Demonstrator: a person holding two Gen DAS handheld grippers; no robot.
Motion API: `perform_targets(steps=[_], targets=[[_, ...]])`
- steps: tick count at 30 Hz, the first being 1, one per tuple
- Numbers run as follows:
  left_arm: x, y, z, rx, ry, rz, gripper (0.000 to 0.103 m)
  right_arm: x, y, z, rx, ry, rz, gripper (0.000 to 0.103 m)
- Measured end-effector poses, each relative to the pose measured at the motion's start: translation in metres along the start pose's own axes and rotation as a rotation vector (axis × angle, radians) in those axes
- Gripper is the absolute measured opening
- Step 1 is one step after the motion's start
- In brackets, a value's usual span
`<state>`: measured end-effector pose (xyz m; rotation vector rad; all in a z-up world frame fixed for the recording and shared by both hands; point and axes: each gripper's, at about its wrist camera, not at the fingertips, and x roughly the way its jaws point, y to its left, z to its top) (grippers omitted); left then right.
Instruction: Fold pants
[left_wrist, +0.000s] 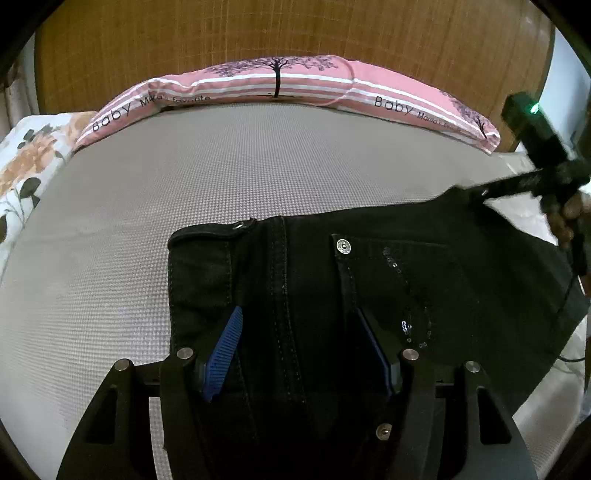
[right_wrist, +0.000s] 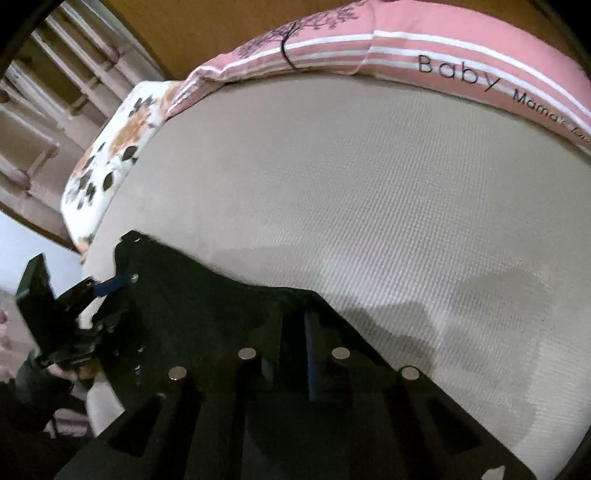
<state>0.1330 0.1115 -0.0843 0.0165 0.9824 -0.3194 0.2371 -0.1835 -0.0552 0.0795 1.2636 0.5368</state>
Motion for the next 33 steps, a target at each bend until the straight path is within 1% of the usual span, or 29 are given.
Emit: perform_targets(steps=[2, 3, 6, 7, 8, 9, 10, 12, 14, 17, 18, 19, 22, 28, 29, 30, 33], targets=[[0.000, -0.001, 0.000, 0.009, 0.001, 0.005, 0.063, 0.014, 0.000, -0.002, -0.018, 0.018, -0.044, 0.008], [0.001, -0.002, 0.000, 0.010, 0.003, 0.008, 0.063, 0.020, -0.001, -0.003, -0.015, 0.010, -0.058, 0.008], [0.001, -0.003, 0.004, 0.001, 0.020, 0.017, 0.064, 0.020, -0.006, -0.005, 0.042, -0.026, -0.042, 0.012], [0.000, -0.004, 0.006, -0.005, 0.027, 0.026, 0.064, 0.015, -0.008, -0.006, 0.071, -0.043, -0.040, 0.021], [-0.002, -0.006, 0.008, -0.004, 0.031, 0.035, 0.064, 0.010, -0.008, -0.007, 0.090, -0.065, -0.053, 0.033], [-0.007, -0.013, 0.010, 0.008, 0.024, 0.049, 0.064, 0.002, -0.007, -0.009, 0.111, -0.097, -0.076, 0.039], [-0.013, -0.019, 0.012, 0.028, 0.006, 0.057, 0.064, -0.007, -0.006, -0.013, 0.124, -0.131, -0.092, 0.042], [-0.021, -0.034, 0.014, 0.064, -0.027, 0.057, 0.066, -0.031, -0.005, -0.027, 0.145, -0.194, -0.082, 0.042], [-0.021, -0.056, 0.016, 0.107, -0.024, 0.026, 0.067, -0.047, -0.008, -0.045, 0.180, -0.234, -0.084, 0.044], [-0.013, -0.088, 0.016, 0.168, 0.002, -0.021, 0.067, -0.067, -0.026, -0.086, 0.280, -0.265, -0.066, 0.045], [-0.009, -0.102, 0.017, 0.196, 0.012, -0.043, 0.067, -0.075, -0.037, -0.106, 0.331, -0.273, -0.075, 0.045], [-0.004, -0.117, 0.017, 0.228, 0.024, -0.064, 0.067, -0.080, -0.042, -0.118, 0.360, -0.277, -0.083, 0.045], [0.007, -0.158, 0.017, 0.311, 0.052, -0.105, 0.067, -0.111, -0.073, -0.174, 0.482, -0.310, -0.141, 0.045], [0.019, -0.230, 0.013, 0.421, 0.083, -0.199, 0.067, -0.189, -0.138, -0.307, 0.805, -0.430, -0.246, 0.046], [0.023, -0.243, 0.012, 0.442, 0.092, -0.211, 0.067, -0.196, -0.145, -0.323, 0.845, -0.445, -0.255, 0.046], [0.026, -0.257, 0.009, 0.465, 0.108, -0.227, 0.067, -0.207, -0.155, -0.347, 0.908, -0.460, -0.276, 0.046], [0.028, -0.281, -0.001, 0.504, 0.136, -0.266, 0.067, -0.228, -0.174, -0.402, 1.047, -0.510, -0.311, 0.046]])
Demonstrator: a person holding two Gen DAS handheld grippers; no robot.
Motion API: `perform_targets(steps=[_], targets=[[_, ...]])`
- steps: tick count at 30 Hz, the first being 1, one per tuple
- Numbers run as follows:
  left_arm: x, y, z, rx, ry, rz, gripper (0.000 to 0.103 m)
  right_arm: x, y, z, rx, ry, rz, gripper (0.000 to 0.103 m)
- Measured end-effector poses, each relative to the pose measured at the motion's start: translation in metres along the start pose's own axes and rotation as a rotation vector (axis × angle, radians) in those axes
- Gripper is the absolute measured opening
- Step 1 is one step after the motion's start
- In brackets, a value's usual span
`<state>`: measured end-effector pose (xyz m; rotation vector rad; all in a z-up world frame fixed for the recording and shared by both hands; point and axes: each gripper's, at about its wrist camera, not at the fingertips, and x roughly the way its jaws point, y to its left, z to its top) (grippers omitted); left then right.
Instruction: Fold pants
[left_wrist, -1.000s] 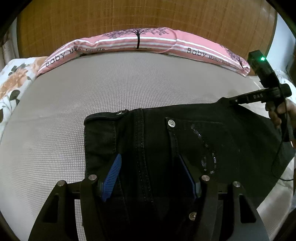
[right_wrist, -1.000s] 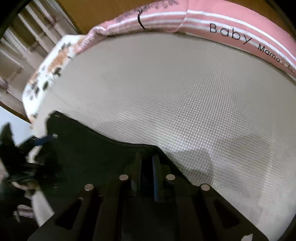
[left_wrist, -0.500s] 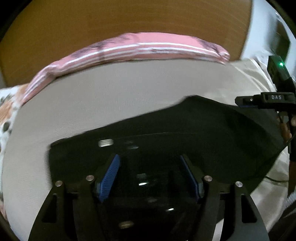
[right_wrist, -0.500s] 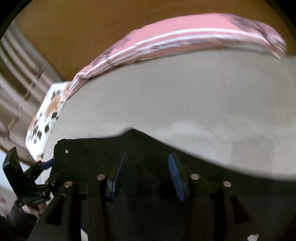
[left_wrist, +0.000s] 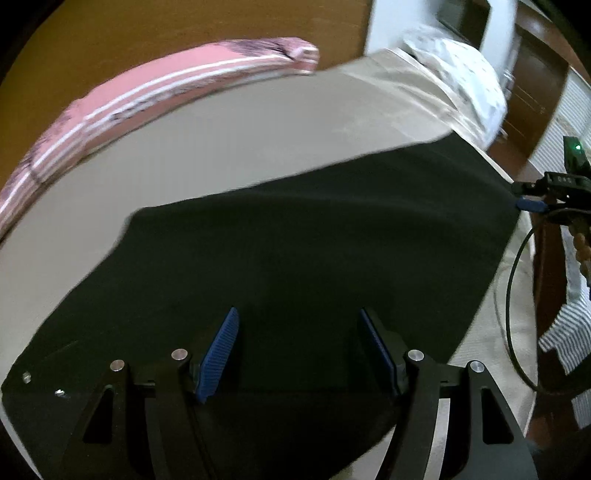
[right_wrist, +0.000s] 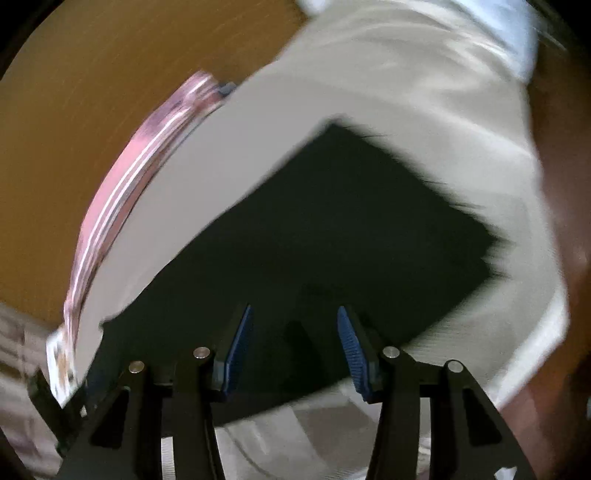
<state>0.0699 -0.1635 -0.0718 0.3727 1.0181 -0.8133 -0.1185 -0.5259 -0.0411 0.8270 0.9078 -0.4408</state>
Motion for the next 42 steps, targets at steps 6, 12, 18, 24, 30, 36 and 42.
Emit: perform_targets(steps=[6, 12, 18, 24, 30, 36, 42], targets=[[0.020, -0.031, -0.008, 0.073, 0.088, -0.052, 0.067, -0.020, -0.074, -0.008, 0.227, -0.065, 0.022, 0.046], [0.016, -0.040, -0.016, 0.081, 0.093, -0.063, 0.068, -0.019, -0.094, 0.001, 0.286, -0.107, 0.045, 0.048], [0.011, -0.039, -0.022, 0.066, 0.092, -0.062, 0.068, -0.013, -0.094, 0.006, 0.394, -0.102, 0.121, 0.034], [0.010, -0.036, -0.024, 0.058, 0.087, -0.063, 0.068, -0.015, -0.096, -0.008, 0.386, -0.111, 0.130, 0.032], [0.010, -0.036, -0.025, 0.059, 0.082, -0.063, 0.068, -0.006, -0.095, 0.001, 0.368, -0.153, 0.113, 0.022], [-0.002, -0.007, -0.023, -0.087, 0.049, -0.161, 0.068, -0.014, -0.053, 0.014, 0.270, -0.174, 0.115, 0.008], [-0.036, 0.047, -0.028, -0.299, -0.028, -0.184, 0.068, -0.011, 0.071, 0.014, -0.022, -0.117, 0.249, 0.008]])
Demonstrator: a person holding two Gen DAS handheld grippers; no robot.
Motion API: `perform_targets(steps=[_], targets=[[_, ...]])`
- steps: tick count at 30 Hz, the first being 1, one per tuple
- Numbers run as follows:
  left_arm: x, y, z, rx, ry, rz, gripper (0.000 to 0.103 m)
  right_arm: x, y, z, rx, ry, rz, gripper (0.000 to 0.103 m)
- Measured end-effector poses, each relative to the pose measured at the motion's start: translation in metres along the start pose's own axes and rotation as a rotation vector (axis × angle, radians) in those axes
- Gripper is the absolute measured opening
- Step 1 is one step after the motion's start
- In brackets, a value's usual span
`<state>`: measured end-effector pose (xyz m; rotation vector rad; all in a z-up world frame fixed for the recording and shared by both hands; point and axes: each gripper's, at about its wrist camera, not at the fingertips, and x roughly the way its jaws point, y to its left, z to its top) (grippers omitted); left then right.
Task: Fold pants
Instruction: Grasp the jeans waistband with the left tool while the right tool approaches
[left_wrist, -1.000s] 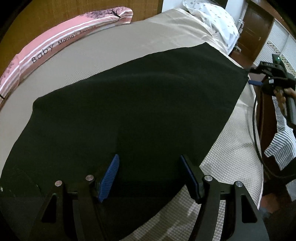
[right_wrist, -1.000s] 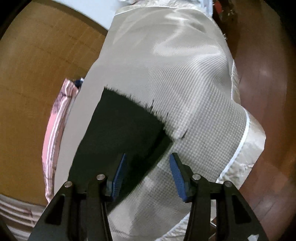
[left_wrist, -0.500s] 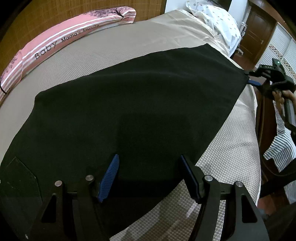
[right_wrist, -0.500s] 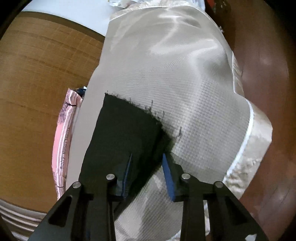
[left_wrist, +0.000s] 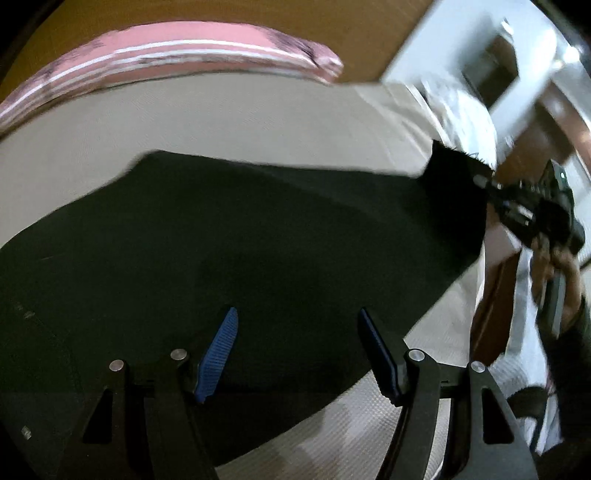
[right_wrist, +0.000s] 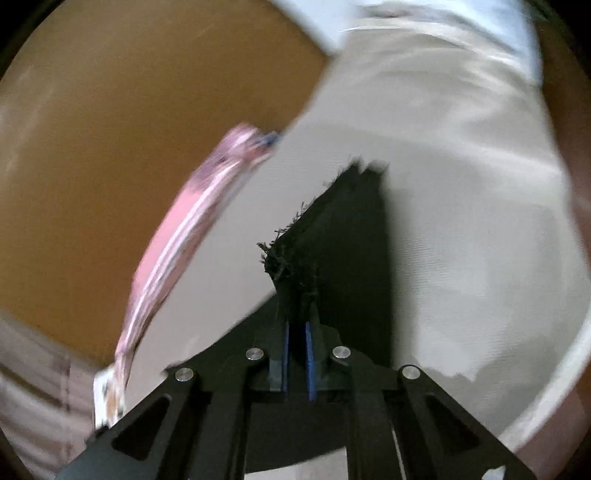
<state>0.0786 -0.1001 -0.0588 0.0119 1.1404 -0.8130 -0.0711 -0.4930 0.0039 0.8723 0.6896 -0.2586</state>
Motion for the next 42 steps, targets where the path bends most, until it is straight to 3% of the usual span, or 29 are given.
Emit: perform_targets(steps=[7, 12, 16, 21, 23, 24, 29, 33, 37, 42], targets=[[-0.037, 0.048, -0.015, -0.153, -0.064, 0.001, 0.068, 0.077, 0.127, -0.061, -0.286, 0.280, 0.246, 0.008], [-0.043, 0.066, -0.025, -0.234, -0.071, -0.046, 0.068, 0.120, 0.163, -0.135, -0.453, 0.530, 0.266, 0.009], [-0.045, 0.065, -0.023, -0.241, -0.079, -0.073, 0.068, 0.132, 0.169, -0.177, -0.575, 0.624, 0.226, 0.009], [-0.039, 0.062, -0.016, -0.248, -0.072, -0.103, 0.068, 0.132, 0.174, -0.200, -0.700, 0.660, 0.178, 0.015], [-0.037, 0.061, -0.017, -0.253, -0.060, -0.117, 0.068, 0.131, 0.174, -0.203, -0.670, 0.685, 0.208, 0.036], [-0.037, 0.061, -0.017, -0.256, -0.058, -0.119, 0.068, 0.127, 0.174, -0.204, -0.647, 0.699, 0.240, 0.038], [-0.039, 0.062, -0.007, -0.246, -0.074, -0.110, 0.068, 0.099, 0.171, -0.183, -0.614, 0.610, 0.267, 0.038], [-0.032, 0.056, 0.004, -0.237, -0.081, -0.115, 0.068, 0.100, 0.165, -0.147, -0.605, 0.485, 0.152, 0.038], [-0.020, 0.043, 0.003, -0.217, -0.042, -0.160, 0.068, 0.109, 0.144, -0.122, -0.503, 0.457, 0.091, 0.038], [-0.008, 0.023, -0.006, -0.136, 0.057, -0.199, 0.068, 0.108, 0.123, -0.116, -0.442, 0.438, 0.085, 0.038]])
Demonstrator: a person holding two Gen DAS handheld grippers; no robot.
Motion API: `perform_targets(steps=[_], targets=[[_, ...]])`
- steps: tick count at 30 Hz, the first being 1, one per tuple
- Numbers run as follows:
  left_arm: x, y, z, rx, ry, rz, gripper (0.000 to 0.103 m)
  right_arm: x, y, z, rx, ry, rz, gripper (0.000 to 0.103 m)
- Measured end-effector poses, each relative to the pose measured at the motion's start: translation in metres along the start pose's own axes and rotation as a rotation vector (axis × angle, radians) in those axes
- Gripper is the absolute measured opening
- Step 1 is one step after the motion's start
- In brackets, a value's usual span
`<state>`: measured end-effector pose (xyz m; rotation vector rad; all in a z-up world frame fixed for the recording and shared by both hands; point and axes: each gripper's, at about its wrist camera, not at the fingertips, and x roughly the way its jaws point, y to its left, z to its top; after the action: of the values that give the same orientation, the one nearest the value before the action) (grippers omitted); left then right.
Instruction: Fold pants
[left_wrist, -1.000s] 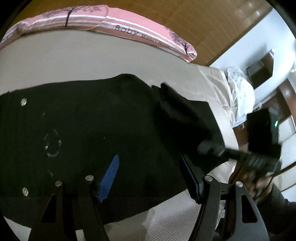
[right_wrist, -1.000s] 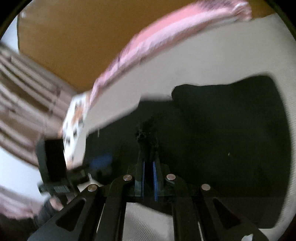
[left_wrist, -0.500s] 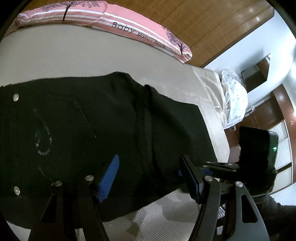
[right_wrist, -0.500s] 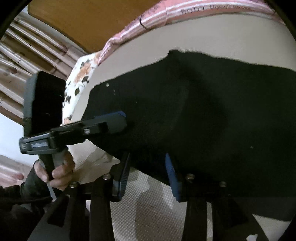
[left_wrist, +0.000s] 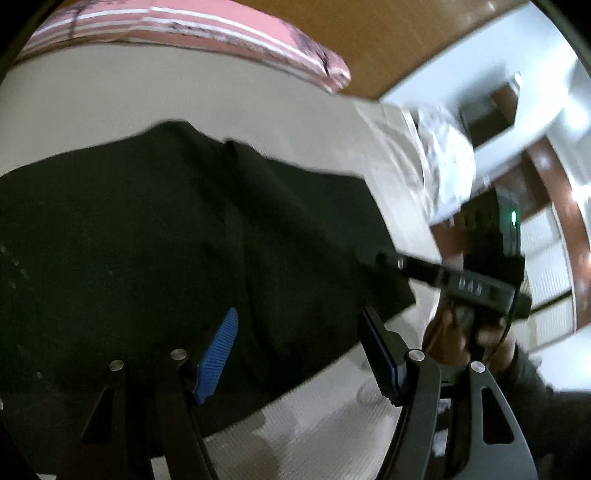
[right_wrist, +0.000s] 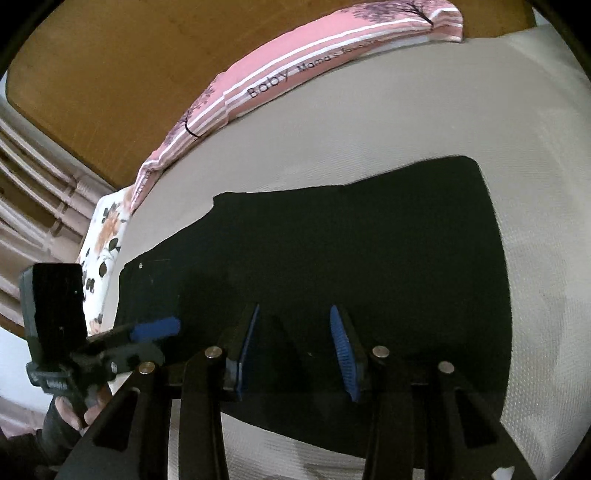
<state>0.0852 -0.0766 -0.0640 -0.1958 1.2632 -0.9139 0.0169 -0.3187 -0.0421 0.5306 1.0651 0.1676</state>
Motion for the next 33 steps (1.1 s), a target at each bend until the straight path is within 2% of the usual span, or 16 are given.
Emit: perform_targets(steps=[5, 8, 14, 17, 19, 21, 22, 23, 26, 29, 33], targets=[[0.008, -0.014, -0.007, 0.057, 0.074, 0.002, 0.068, 0.002, -0.001, -0.005, 0.013, -0.005, -0.005, 0.039], [0.018, -0.008, -0.010, 0.022, 0.104, 0.017, 0.068, 0.001, -0.003, -0.005, 0.023, -0.020, 0.001, 0.041], [0.022, 0.002, -0.008, -0.080, 0.108, -0.031, 0.066, -0.009, -0.014, -0.006, 0.051, -0.056, 0.004, 0.041], [0.028, 0.003, -0.003, -0.113, 0.127, -0.032, 0.064, -0.013, -0.018, -0.004, 0.064, -0.073, 0.008, 0.042], [0.029, 0.004, -0.005, -0.122, 0.138, -0.022, 0.052, -0.016, -0.021, -0.002, 0.076, -0.084, 0.008, 0.042], [0.033, 0.003, -0.006, -0.122, 0.161, 0.007, 0.028, -0.020, -0.024, -0.001, 0.088, -0.099, 0.012, 0.042], [0.034, 0.003, -0.007, -0.116, 0.163, 0.026, 0.022, -0.022, -0.025, 0.000, 0.094, -0.106, 0.012, 0.042], [0.033, 0.001, -0.008, -0.102, 0.165, 0.045, 0.008, -0.023, -0.027, 0.000, 0.101, -0.113, 0.010, 0.043], [0.026, -0.004, -0.016, -0.098, 0.157, 0.060, 0.004, -0.028, -0.031, 0.001, 0.120, -0.131, 0.009, 0.043], [0.020, -0.005, -0.026, -0.086, 0.148, 0.078, 0.003, -0.030, -0.032, 0.001, 0.126, -0.139, 0.014, 0.044], [0.023, 0.004, -0.028, -0.125, 0.148, 0.081, 0.003, -0.024, -0.030, 0.001, 0.115, -0.116, -0.018, 0.046]])
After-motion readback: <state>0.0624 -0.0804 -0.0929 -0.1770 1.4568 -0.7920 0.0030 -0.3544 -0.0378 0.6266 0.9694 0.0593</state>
